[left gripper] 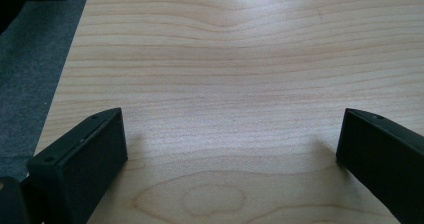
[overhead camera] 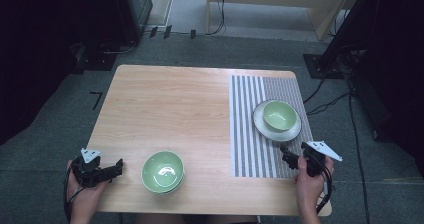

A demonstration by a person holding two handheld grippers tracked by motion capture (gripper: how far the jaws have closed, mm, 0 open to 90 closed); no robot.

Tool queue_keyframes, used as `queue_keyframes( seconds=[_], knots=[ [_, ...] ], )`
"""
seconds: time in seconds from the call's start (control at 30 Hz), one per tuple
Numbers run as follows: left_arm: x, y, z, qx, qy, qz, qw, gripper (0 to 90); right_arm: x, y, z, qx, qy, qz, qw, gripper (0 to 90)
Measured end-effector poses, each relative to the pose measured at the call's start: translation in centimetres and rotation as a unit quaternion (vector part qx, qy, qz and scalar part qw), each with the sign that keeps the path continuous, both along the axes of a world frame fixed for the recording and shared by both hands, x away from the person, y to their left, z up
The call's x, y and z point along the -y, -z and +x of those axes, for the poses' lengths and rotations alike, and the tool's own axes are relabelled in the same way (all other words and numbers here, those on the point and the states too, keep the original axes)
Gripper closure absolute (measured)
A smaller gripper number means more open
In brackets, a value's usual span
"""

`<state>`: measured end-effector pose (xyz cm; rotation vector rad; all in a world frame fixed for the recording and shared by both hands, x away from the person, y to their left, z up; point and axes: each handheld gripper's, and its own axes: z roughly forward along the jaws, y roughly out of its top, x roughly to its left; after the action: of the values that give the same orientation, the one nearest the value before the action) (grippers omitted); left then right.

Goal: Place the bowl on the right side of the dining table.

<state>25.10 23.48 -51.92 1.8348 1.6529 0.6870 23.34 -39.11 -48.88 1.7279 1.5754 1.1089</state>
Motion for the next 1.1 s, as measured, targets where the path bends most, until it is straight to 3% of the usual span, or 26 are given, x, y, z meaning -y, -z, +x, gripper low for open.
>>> queue_keyframes(
  seconds=[0.43, 0.7, 1.1],
  knots=[
    [0.0, 0.0, 0.0, 0.000, 0.000, 0.000, 1.0000, 0.0, 0.6, 1.6, -1.9, -0.017, 0.003, -0.006, 0.9998, 16.5],
    [0.0, 0.0, 0.0, 0.000, 0.000, 0.000, 1.0000, 0.0, 1.1, 2.2, -3.0, -0.030, 0.000, -0.022, 0.9993, 16.6],
    [0.0, 0.0, 0.0, 0.000, 0.001, 0.001, 1.0000, 0.0, 2.8, 2.7, -4.6, -0.038, 0.015, -0.026, 0.9988, 16.6]
  ],
)
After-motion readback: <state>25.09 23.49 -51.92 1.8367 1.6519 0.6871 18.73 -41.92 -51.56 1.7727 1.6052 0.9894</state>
